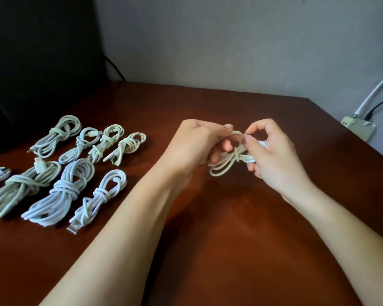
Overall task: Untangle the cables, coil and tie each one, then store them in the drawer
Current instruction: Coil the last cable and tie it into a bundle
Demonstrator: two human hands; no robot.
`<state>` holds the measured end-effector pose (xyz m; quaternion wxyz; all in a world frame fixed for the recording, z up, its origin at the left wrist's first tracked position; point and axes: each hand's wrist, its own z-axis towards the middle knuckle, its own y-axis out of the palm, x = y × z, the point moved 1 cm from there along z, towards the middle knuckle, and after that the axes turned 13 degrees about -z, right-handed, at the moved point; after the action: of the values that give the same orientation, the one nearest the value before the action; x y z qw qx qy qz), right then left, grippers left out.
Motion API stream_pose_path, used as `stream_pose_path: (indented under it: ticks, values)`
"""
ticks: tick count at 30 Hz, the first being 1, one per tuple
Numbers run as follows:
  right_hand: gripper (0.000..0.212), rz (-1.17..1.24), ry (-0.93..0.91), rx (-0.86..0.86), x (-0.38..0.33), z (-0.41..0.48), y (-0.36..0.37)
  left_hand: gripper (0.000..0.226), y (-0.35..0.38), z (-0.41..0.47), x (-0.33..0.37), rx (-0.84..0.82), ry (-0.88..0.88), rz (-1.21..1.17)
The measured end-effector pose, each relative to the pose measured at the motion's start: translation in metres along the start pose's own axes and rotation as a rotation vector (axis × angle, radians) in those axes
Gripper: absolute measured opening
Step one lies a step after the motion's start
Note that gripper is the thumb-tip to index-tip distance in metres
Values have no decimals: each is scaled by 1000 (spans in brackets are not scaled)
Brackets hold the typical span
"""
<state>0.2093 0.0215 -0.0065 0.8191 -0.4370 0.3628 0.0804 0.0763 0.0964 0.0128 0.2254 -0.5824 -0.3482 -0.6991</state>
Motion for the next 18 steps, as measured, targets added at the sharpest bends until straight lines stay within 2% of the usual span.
stream_pose_path:
  ticks: [5,13,15,18]
  values:
    - [19,72,45,106,7,6,-7,24,15,-5,-8,-170,181,291]
    - [15,349,200,147,8,7,-10,15,22,-10,-17,-244,414,572]
    - [13,503,245,146,4,6,-12,16,22,-9,-20,-229,442,576]
    - [11,655,278,146,-1,5,-14,17,21,-7,-24,-197,374,477]
